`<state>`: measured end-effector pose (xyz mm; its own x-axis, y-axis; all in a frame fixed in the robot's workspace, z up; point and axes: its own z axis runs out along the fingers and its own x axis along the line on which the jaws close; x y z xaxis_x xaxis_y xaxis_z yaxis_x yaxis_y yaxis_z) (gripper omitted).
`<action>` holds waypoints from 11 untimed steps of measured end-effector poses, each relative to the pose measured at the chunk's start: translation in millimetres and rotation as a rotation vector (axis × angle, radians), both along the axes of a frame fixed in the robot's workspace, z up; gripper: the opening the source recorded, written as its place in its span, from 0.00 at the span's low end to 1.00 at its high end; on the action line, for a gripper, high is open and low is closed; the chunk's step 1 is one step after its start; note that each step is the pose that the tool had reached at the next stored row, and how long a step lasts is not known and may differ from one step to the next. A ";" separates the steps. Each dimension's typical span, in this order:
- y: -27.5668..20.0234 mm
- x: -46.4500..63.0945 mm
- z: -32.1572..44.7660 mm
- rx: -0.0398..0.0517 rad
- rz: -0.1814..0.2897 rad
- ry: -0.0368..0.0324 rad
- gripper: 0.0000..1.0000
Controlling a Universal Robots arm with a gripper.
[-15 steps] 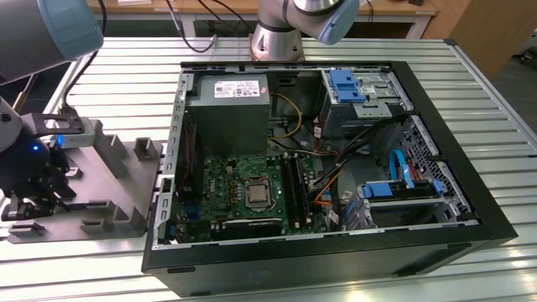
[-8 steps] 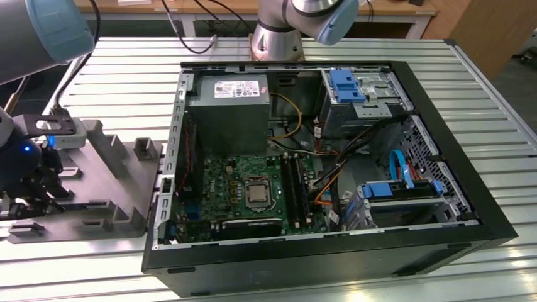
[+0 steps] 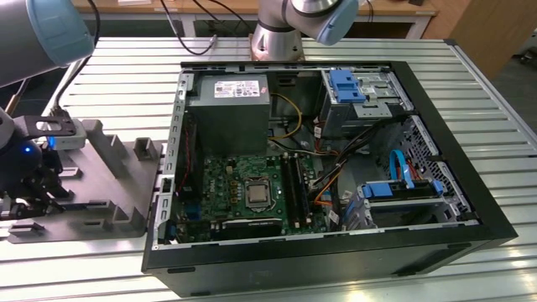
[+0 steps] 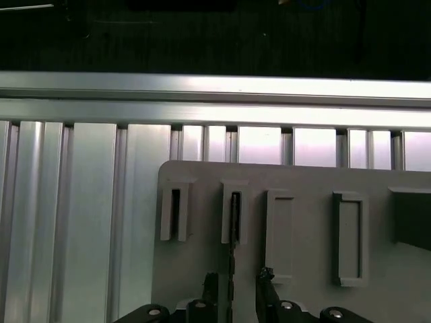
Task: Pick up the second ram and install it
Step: 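Pick up the second ram and move it above second insertion slot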
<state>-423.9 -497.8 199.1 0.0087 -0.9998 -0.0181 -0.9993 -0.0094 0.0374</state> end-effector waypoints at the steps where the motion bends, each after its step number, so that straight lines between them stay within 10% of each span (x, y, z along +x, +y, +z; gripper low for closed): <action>1: 0.0 0.0 0.0 0.0002 0.000 0.0000 0.36; 11: -0.1 0.0 -0.1 0.0021 0.000 -0.0001 0.27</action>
<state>-423.9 -497.9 199.0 0.0087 -0.9998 -0.0201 -0.9993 -0.0095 0.0373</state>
